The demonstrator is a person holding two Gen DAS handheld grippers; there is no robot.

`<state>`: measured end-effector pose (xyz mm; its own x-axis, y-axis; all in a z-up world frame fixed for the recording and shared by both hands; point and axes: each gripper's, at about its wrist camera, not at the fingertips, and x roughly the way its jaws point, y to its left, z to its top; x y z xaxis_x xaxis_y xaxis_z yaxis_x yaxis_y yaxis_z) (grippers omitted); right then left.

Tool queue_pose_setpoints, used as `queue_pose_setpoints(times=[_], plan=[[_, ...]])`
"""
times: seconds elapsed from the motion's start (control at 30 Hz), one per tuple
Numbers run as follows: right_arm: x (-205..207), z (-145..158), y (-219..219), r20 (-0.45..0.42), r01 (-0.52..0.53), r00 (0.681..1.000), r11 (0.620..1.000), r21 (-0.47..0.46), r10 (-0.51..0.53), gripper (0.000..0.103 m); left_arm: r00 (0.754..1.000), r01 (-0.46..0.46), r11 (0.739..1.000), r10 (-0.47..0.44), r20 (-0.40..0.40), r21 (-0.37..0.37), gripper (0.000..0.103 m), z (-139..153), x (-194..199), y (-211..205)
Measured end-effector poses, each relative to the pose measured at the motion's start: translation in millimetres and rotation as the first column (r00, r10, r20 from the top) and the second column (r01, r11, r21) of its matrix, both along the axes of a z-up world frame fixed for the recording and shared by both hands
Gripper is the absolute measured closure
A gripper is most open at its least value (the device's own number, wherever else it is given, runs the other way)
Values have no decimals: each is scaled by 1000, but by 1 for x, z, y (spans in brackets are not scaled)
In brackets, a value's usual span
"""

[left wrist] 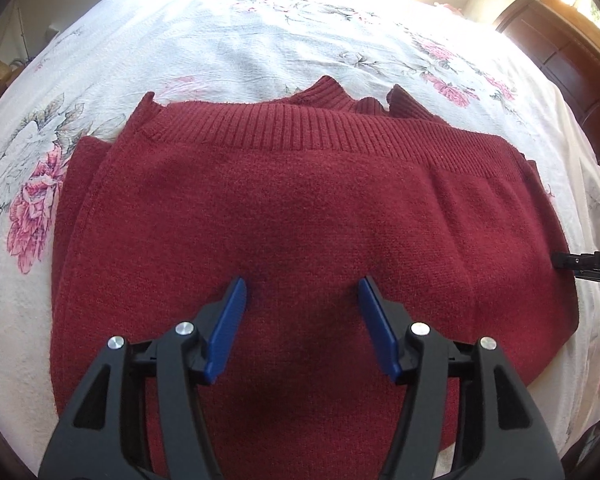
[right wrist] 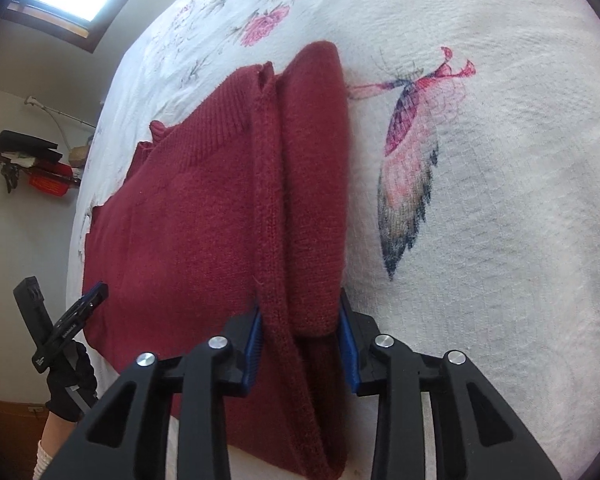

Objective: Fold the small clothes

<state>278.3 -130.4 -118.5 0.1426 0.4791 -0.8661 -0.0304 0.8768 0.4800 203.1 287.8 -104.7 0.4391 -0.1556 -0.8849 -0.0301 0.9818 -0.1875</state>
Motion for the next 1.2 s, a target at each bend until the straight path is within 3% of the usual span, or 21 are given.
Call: queue_pose_setpoints(times=[0.13, 0.6, 0.7, 0.87, 1.0, 1.2], plan=[[-4, -1, 5, 31, -20, 999, 998, -53, 21, 74, 1000, 16, 1000, -16, 6, 23, 43, -3, 1, -3], [-7, -4, 7, 41, 43, 998, 997, -62, -40, 76, 1000, 18, 1000, -17, 15, -7, 41, -10, 1, -1], [-5, 12, 16, 33, 48, 998, 996, -80, -46, 80, 1000, 13, 1000, -13, 1, -19, 43, 0, 0, 1], [-2, 67, 43, 93, -6, 996, 1000, -23, 8, 81, 999, 16, 996, -13, 44, -83, 45, 27, -16, 15], [2, 100, 92, 124, -87, 988, 995, -40, 91, 81, 998, 28, 994, -21, 59, -109, 45, 39, -24, 27], [0, 117, 168, 140, -210, 966, 976, -62, 217, 81, 997, 34, 992, -26, 67, -123, 45, 45, -31, 39]])
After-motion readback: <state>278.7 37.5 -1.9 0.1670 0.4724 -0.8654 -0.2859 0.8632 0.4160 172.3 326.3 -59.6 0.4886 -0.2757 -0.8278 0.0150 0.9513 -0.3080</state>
